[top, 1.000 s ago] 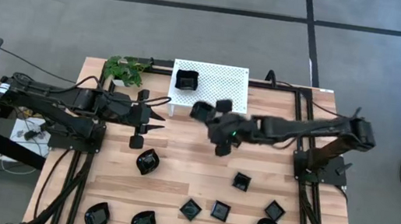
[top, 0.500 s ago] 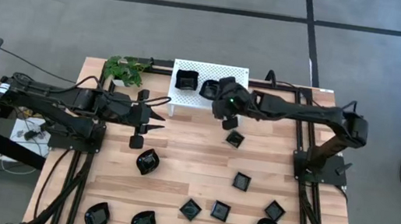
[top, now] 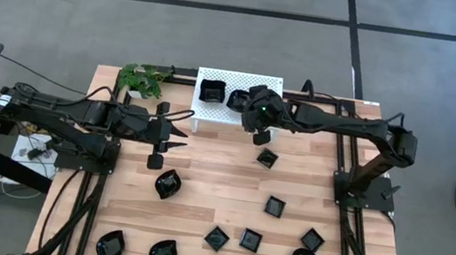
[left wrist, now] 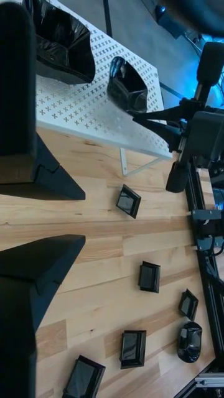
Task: Pick & Place Mini shaped plates
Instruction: Put the black leaf-shaped plate on the shelf
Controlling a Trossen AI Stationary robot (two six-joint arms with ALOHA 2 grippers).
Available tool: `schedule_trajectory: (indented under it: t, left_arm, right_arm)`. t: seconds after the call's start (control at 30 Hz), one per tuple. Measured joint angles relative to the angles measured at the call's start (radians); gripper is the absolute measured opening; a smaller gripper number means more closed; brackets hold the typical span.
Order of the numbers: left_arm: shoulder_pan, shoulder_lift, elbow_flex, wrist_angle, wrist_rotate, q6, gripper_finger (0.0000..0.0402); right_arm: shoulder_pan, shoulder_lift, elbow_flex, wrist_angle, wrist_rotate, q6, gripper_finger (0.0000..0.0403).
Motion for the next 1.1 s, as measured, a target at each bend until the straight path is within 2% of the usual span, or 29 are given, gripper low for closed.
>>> schedule_trajectory:
  t: [0.4, 0.57, 0.87, 1.1]
  left_arm:
    - [0.0, 0.0, 0.0, 0.0, 0.0, 0.0, 0.0102]
    - [0.0, 0.0, 0.0, 0.0, 0.0, 0.0, 0.0102]
    - [0.0, 0.0, 0.0, 0.0, 0.0, 0.0, 0.0102]
    - [0.0, 0.0, 0.0, 0.0, 0.0, 0.0, 0.0102]
  right_arm:
    - [-0.034, 0.0, 0.0, -0.001, -0.002, 0.008, 0.0]
    - [-0.033, 0.0, 0.0, -0.025, -0.059, 0.008, 0.0]
    - [-0.026, 0.0, 0.0, -0.028, -0.055, 0.011, 0.0001]
    - [-0.028, 0.0, 0.0, -0.025, -0.05, 0.01, 0.0016]
